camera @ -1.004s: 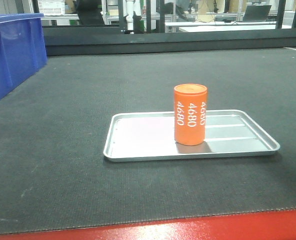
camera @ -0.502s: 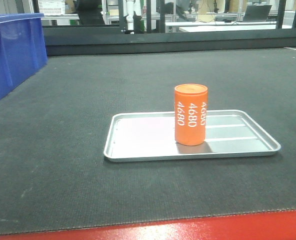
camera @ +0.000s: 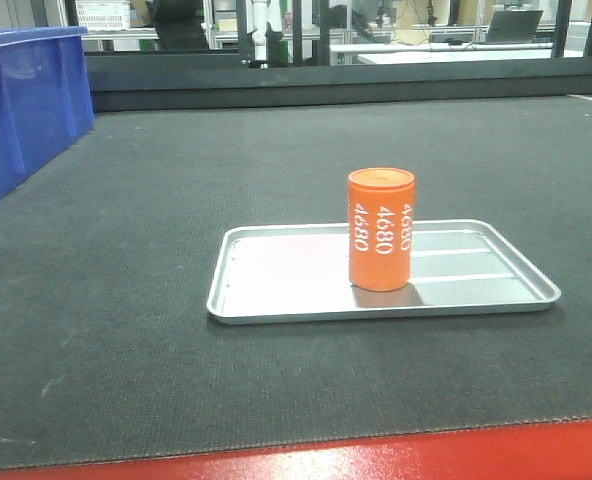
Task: Grab orange capacitor from left shelf to right conveyor
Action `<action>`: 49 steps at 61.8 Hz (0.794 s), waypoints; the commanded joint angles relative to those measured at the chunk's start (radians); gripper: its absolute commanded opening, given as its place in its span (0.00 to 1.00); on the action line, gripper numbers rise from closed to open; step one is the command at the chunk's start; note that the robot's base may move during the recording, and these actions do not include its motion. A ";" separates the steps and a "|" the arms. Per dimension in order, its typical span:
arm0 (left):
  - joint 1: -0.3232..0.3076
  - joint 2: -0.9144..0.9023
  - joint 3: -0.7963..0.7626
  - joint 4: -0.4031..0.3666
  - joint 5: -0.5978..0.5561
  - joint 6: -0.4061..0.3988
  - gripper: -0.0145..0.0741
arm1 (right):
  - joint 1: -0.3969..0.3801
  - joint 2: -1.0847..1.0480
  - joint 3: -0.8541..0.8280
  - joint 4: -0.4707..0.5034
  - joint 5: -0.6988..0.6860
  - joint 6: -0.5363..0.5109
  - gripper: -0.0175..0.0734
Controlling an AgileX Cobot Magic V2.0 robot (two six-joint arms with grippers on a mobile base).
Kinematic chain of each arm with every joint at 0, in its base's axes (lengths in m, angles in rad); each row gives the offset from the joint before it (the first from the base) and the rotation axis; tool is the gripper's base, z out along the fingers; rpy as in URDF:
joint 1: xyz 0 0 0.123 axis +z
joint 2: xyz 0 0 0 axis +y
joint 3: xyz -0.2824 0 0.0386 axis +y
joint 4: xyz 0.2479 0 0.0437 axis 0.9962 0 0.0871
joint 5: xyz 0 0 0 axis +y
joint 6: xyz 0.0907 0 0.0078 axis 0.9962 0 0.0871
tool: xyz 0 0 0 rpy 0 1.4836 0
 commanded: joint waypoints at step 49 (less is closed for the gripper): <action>-0.002 0.010 -0.008 -0.005 -0.084 0.000 0.05 | -0.004 -0.020 0.010 0.229 -0.125 -0.328 0.25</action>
